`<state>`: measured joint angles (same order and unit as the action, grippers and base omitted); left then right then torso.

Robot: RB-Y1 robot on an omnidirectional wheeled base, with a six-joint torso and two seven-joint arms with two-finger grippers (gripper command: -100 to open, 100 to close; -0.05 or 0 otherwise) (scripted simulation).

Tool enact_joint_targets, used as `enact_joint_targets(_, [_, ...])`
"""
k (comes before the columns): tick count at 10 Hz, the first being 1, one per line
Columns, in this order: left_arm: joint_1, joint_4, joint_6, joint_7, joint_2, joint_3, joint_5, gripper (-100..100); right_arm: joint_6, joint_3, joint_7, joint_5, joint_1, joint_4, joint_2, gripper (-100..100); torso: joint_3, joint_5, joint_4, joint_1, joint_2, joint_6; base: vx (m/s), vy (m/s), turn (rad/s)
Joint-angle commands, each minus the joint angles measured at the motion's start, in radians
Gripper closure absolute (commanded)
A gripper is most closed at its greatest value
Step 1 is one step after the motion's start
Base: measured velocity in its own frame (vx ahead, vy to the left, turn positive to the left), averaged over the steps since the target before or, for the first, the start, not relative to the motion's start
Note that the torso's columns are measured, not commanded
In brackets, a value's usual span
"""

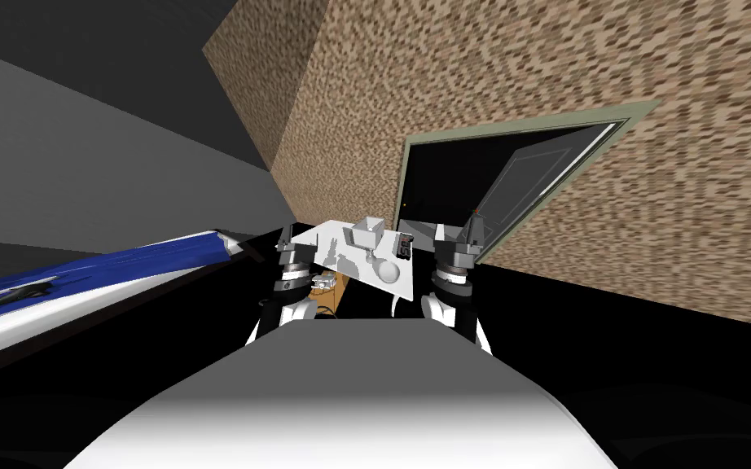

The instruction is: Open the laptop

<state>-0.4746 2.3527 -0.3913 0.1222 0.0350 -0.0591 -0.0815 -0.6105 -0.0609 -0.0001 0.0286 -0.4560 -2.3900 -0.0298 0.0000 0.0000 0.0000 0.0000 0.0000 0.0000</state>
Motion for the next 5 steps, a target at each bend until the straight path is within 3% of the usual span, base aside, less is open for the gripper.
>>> enact_joint_targets(1, [0.0,0.0,0.0,0.0,0.0,0.0,0.0,0,0.0,0.0,0.0,0.0,0.0,0.0,0.0,0,-0.082,0.0,0.041,0.0,0.04,0.0,0.0,0.0,0.0])
enact_joint_targets(5, [0.0,0.0,0.0,0.0,0.0,0.0,0.0,0,0.0,0.0,0.0,0.0,0.0,0.0,0.0,0,-0.644,0.0,0.322,0.0,0.322,0.0,0.0,0.0,0.0])
